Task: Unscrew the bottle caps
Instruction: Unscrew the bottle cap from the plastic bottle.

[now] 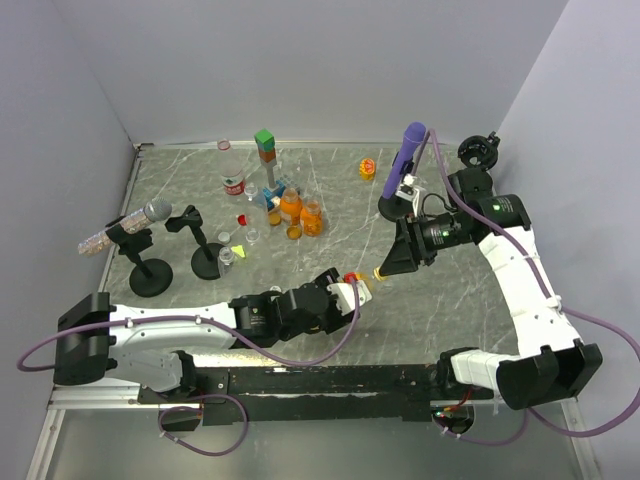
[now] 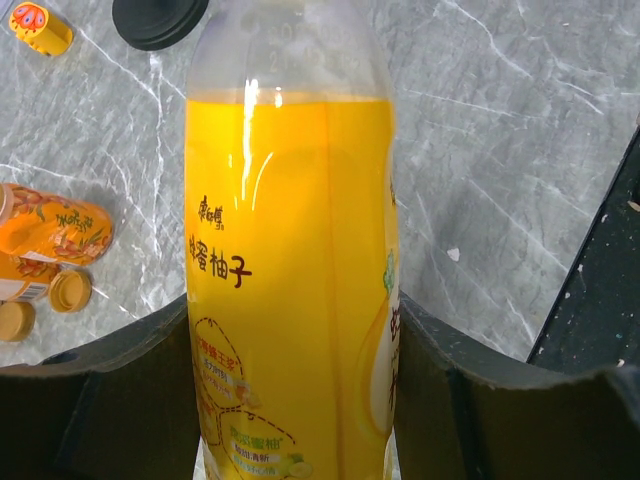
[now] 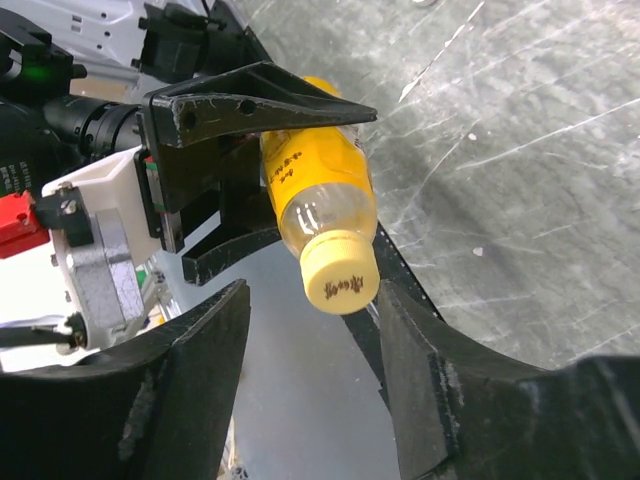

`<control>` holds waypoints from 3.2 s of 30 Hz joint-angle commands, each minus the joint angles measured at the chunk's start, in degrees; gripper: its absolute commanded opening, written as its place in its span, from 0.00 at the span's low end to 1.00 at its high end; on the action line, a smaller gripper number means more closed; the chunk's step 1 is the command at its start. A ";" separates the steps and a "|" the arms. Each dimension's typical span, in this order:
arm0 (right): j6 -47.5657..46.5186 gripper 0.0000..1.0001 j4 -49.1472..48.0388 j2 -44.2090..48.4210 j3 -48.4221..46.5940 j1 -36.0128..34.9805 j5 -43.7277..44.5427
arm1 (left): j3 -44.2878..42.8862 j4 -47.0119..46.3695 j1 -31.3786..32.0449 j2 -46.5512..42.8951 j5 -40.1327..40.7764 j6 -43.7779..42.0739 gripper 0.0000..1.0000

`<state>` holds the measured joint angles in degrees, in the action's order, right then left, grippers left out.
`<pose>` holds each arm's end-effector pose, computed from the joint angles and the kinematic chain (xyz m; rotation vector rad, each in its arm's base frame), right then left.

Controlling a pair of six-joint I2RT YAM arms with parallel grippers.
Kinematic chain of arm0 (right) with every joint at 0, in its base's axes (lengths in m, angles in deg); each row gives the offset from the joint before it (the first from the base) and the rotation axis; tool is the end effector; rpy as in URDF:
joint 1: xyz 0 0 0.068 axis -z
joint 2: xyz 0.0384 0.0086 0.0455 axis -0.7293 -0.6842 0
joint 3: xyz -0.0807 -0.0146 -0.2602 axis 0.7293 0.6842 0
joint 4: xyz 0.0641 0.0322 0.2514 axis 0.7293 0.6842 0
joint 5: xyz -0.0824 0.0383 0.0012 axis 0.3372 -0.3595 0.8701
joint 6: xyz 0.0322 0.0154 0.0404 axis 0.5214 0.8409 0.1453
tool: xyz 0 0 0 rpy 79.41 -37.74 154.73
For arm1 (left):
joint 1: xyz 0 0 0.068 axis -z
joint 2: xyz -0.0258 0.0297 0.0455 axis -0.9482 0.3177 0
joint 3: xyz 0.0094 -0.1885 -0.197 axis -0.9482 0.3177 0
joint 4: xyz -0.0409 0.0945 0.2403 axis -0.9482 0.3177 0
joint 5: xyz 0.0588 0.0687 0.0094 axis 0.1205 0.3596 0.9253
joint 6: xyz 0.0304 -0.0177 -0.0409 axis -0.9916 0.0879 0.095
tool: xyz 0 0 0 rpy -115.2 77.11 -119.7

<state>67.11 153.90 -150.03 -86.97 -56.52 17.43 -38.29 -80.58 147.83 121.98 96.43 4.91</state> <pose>0.1918 0.0624 0.3706 -0.7408 2.3305 1.2613 0.0808 -0.2789 0.2711 1.1245 1.6652 -0.4359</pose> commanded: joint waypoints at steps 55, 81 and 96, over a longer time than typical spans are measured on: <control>-27.34 0.78 -8.25 15.35 0.44 -12.19 -2.86 | 1.73 2.98 -7.98 -11.40 -32.27 -2.17 0.05; 0.28 0.76 -1.05 0.07 2.45 2.57 -4.79 | -3.81 -5.81 0.99 -2.79 3.86 -0.67 0.04; -2.36 0.26 -0.08 -1.52 2.10 0.73 -5.14 | -5.56 -5.11 1.25 -0.59 4.21 -0.85 0.04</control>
<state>65.86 152.48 -151.56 -83.62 -55.23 12.78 -39.99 -80.01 148.58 122.38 98.48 4.62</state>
